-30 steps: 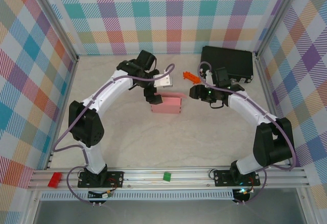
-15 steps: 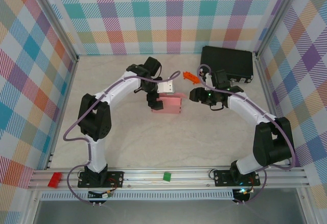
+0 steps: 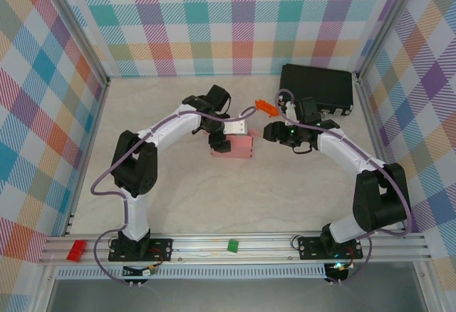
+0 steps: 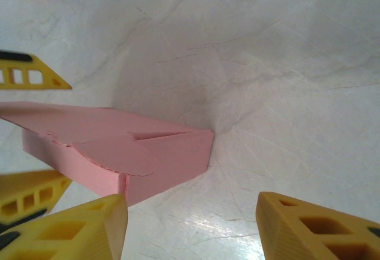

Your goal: Fold the paper box

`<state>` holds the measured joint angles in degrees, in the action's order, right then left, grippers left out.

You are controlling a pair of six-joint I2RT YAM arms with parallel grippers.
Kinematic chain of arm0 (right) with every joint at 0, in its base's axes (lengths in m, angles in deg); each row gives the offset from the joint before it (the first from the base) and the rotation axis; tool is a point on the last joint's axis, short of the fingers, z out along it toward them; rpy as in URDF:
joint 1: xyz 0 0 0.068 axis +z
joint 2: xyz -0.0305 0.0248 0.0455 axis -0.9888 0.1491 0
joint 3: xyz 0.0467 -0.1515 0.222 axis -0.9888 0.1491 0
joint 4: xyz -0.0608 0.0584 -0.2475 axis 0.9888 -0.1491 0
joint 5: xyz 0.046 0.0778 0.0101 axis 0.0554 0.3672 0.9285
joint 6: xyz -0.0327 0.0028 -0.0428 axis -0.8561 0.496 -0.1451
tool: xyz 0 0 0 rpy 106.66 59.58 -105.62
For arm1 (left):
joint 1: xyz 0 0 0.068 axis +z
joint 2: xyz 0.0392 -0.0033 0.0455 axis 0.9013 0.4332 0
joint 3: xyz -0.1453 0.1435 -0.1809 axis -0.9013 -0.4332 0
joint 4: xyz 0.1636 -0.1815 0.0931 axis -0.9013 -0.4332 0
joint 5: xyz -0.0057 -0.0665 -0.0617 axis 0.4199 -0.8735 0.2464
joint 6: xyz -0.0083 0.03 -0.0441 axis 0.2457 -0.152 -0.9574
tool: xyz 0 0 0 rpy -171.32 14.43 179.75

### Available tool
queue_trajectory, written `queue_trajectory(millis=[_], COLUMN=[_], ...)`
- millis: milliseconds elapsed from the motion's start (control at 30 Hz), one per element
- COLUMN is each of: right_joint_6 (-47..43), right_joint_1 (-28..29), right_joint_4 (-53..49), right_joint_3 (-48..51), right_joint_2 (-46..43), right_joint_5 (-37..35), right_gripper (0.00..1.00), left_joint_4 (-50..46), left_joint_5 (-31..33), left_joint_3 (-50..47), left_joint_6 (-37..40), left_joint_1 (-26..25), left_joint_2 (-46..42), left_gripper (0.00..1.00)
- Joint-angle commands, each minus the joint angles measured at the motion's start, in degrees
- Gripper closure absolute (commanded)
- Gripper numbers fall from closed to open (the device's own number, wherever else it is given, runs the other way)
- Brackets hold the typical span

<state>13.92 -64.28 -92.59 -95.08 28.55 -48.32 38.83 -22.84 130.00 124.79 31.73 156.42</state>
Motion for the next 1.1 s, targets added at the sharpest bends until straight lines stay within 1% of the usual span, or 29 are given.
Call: queue_trajectory(millis=[0,267,400,533,667,733,800,967,1067], right_joint_6=[0.02,2.28,5.42,12.45,16.93,17.98,19.17,22.37,23.38], right_joint_1=[-0.45,0.61,2.8,5.3,8.39,9.54,10.58,11.06,11.23], right_joint_4=[2.84,9.06,13.57,24.85,30.65,32.02,32.6,33.88,33.35], right_joint_3=[1.04,3.69,4.61,8.39,9.23,8.89,8.99,9.66,9.34], right_joint_2=[0.42,1.85,3.98,4.46,6.01,7.0,7.37,8.13,8.93], right_joint_5=[5.48,12.03,11.53,8.67,4.57,3.59,0.84,-2.51,-3.22], right_gripper=[0.43,0.42,0.43,0.43,0.44,0.44,0.44,0.44,0.44], left_joint_4=[0.69,0.58,0.17,-0.36,-0.23,-0.35,-0.53,-0.71,-0.71], left_joint_5=[-0.11,0.09,0.09,0.05,-0.04,-0.16,-0.17,-0.17,-0.17], left_joint_3=[-0.95,-1.05,-0.72,-0.5,-0.43,-0.27,-0.17,-0.03,0.05], left_joint_6=[-0.26,-1.0,-1.59,-1.6,-1.63,-1.68,-1.68,-1.59,-1.59], left_joint_1=[-0.36,-0.44,-0.45,-0.45,-0.45,-0.45,-0.45,-0.45,-0.45], left_joint_2=[-0.85,-0.66,-0.23,0.11,0.22,0.35,0.56,0.73,0.86], left_gripper=[0.43,0.43,0.43,0.43,0.43,0.43,0.43,0.43,0.43])
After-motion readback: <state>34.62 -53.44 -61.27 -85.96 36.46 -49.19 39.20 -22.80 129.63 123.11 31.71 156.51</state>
